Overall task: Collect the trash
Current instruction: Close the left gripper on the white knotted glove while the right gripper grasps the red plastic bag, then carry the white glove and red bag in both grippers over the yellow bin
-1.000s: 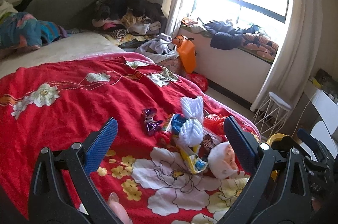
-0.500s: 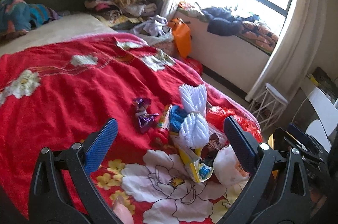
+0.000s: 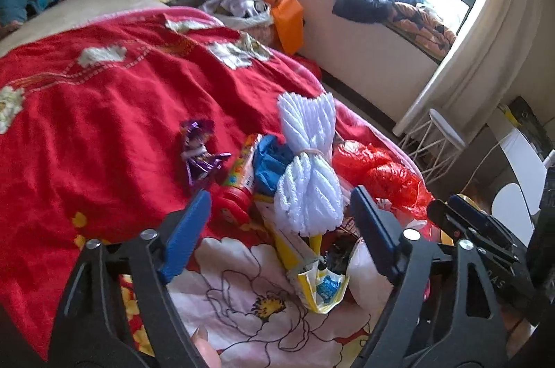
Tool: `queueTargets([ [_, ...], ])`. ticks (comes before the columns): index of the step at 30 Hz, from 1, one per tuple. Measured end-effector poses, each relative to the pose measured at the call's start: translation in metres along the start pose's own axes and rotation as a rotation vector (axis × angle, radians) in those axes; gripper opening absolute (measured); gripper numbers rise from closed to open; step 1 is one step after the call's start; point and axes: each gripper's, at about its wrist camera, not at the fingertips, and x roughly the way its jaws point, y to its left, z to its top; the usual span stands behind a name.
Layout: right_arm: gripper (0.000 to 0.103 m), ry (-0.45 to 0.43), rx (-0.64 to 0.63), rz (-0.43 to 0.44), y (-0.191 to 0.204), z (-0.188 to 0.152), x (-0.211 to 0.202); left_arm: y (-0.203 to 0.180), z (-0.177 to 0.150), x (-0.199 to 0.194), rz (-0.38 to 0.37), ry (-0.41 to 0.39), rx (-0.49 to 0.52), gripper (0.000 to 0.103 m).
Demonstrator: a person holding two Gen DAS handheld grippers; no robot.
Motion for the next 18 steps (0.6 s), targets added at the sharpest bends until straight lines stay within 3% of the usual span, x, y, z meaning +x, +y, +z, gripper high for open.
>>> queueTargets([
  [2,0.055,0.015,0.008,0.009,-0.001,-0.001,0.006,0.0,0.0,0.006,-0.014,0.015,-0.002,0.067],
  [8,0.011,0.03,0.007,0.044,0.0,-0.004,0.01,-0.001,-0.002,0.019,-0.045,0.056,-0.01,0.046],
  [9,0.004,0.025,0.005,0.048,0.0,-0.004,0.009,-0.002,-0.003,0.021,-0.055,0.062,-0.008,0.037],
  [10,0.002,0.021,0.006,0.054,0.001,-0.004,0.008,-0.003,-0.003,0.021,-0.057,0.065,-0.004,0.028],
  [15,0.001,-0.022,0.01,0.065,0.0,-0.001,-0.004,-0.008,-0.002,0.022,-0.067,0.068,0.011,0.008],
  [18,0.001,-0.056,0.016,0.067,-0.001,0.001,-0.013,-0.008,0.0,0.017,-0.066,0.049,0.004,0.004],
])
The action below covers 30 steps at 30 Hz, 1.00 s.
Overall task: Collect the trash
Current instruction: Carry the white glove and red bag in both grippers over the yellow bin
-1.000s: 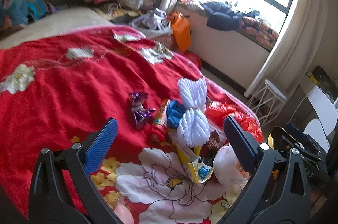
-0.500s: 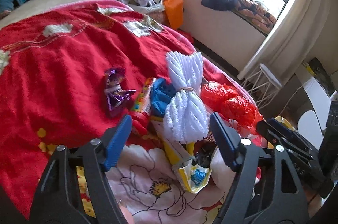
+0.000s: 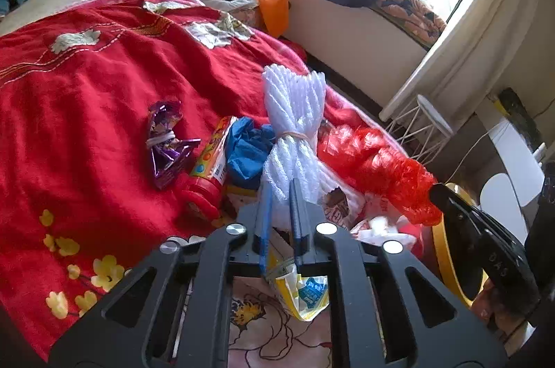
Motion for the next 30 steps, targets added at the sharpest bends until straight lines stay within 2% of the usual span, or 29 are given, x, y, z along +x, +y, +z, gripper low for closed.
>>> queueTargets([
  [14,0.001,-0.147,0.023,-0.007,-0.009,0.02,-0.055,-0.031,0.023,-0.053,-0.077,-0.16,0.053,0.002],
  [22,0.001,-0.224,0.041,-0.042,-0.02,0.027,-0.088,-0.059,0.025,-0.067,-0.14,-0.181,0.105,0.002],
  [30,0.001,-0.256,0.091,-0.089,-0.042,0.02,-0.113,-0.084,0.015,-0.07,-0.187,-0.17,0.16,0.002],
])
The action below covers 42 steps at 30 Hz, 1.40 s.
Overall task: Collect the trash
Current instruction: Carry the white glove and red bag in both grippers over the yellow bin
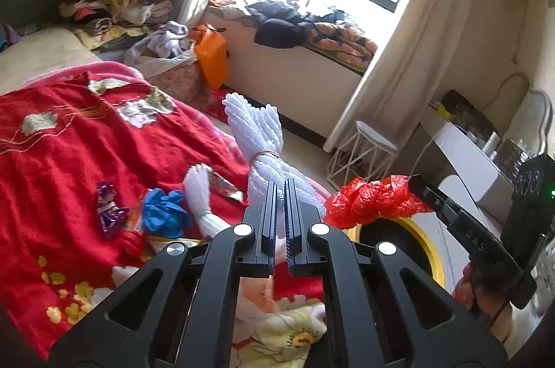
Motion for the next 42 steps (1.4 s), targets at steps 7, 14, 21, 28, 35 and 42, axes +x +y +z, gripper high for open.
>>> queueTargets([
  [7,0.001,-0.021,0.04,-0.052,-0.025,-0.001,-0.018,-0.022,-0.006,0.003,-0.04,0.019,0.039,0.002],
  [14,0.001,-0.038,0.077,-0.098,-0.047,-0.004,-0.035,-0.044,-0.011,0.008,-0.067,0.035,0.074,0.002],
  [21,0.001,-0.038,0.107,-0.143,-0.069,-0.009,-0.046,-0.065,-0.017,0.011,-0.089,0.055,0.11,0.002],
  [28,0.001,-0.036,0.128,-0.192,-0.086,-0.013,-0.057,-0.087,-0.028,0.021,-0.11,0.089,0.138,0.002],
  [35,0.001,-0.02,0.153,-0.248,-0.107,-0.017,-0.063,-0.104,-0.041,0.035,-0.146,0.14,0.159,0.002],
  [42,0.001,0.03,0.172,-0.276,-0.125,-0.024,-0.061,-0.122,-0.055,0.047,-0.173,0.191,0.194,0.002],
])
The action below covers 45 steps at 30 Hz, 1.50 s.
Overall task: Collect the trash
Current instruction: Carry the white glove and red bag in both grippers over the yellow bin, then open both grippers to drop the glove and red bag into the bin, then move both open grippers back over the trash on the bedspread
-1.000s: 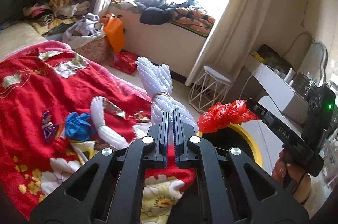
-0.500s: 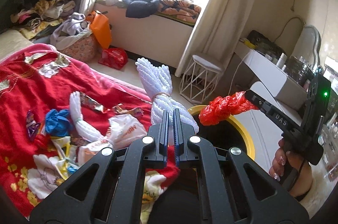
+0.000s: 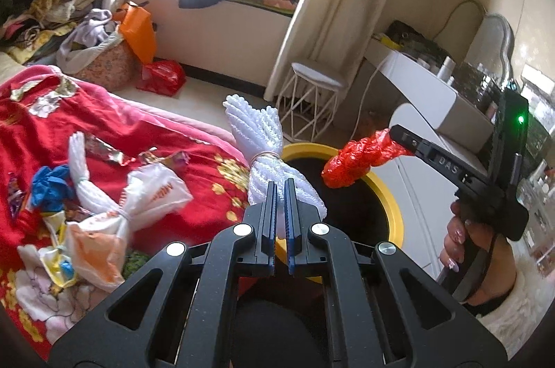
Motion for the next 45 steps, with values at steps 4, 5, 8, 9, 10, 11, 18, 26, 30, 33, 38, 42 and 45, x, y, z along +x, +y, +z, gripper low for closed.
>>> queueTargets([
  [4,0.001,0.032,0.005,-0.001,-0.007,-0.001,0.006,-0.005,-0.002,0.01,-0.009,0.028,0.006,0.002],
  [5,0.001,0.04,0.005,0.0,-0.008,-0.002,0.007,-0.006,-0.003,0.012,-0.011,0.033,0.006,0.002],
  [8,0.001,0.058,0.002,0.005,-0.013,-0.002,0.01,-0.01,-0.004,0.02,-0.022,0.052,0.007,0.002],
  [9,0.001,0.066,0.0,0.008,-0.015,-0.003,0.011,-0.011,-0.004,0.022,-0.025,0.056,0.008,0.002],
  [10,0.001,0.074,-0.002,0.01,-0.016,-0.003,0.012,-0.013,-0.005,0.025,-0.028,0.061,0.01,0.002],
  [11,0.001,0.08,-0.004,0.007,-0.018,-0.003,0.013,-0.016,-0.005,0.027,-0.031,0.066,0.014,0.002],
  [18,0.014,0.134,0.054,-0.004,-0.042,-0.004,0.021,-0.032,-0.007,0.053,-0.066,0.104,0.048,0.004],
  [26,0.062,0.121,0.088,-0.053,-0.056,-0.013,0.009,-0.031,-0.006,0.054,-0.039,0.072,0.026,0.077],
  [30,0.072,0.113,0.084,-0.062,-0.052,-0.018,0.002,-0.026,-0.005,0.035,0.003,0.017,0.019,0.092],
  [33,0.077,0.106,0.063,-0.061,-0.042,-0.021,-0.001,-0.02,-0.005,0.022,0.039,-0.016,0.0,0.092],
  [38,0.081,0.102,0.018,-0.035,-0.018,-0.022,-0.004,-0.01,-0.005,-0.004,0.093,-0.072,-0.007,0.092],
  [42,0.085,0.107,-0.012,-0.005,0.005,-0.022,-0.004,0.003,-0.007,-0.023,0.132,-0.108,-0.025,0.092],
  [45,0.086,0.105,-0.037,0.016,0.022,-0.02,-0.005,0.014,-0.006,-0.033,0.137,-0.121,-0.055,0.092],
])
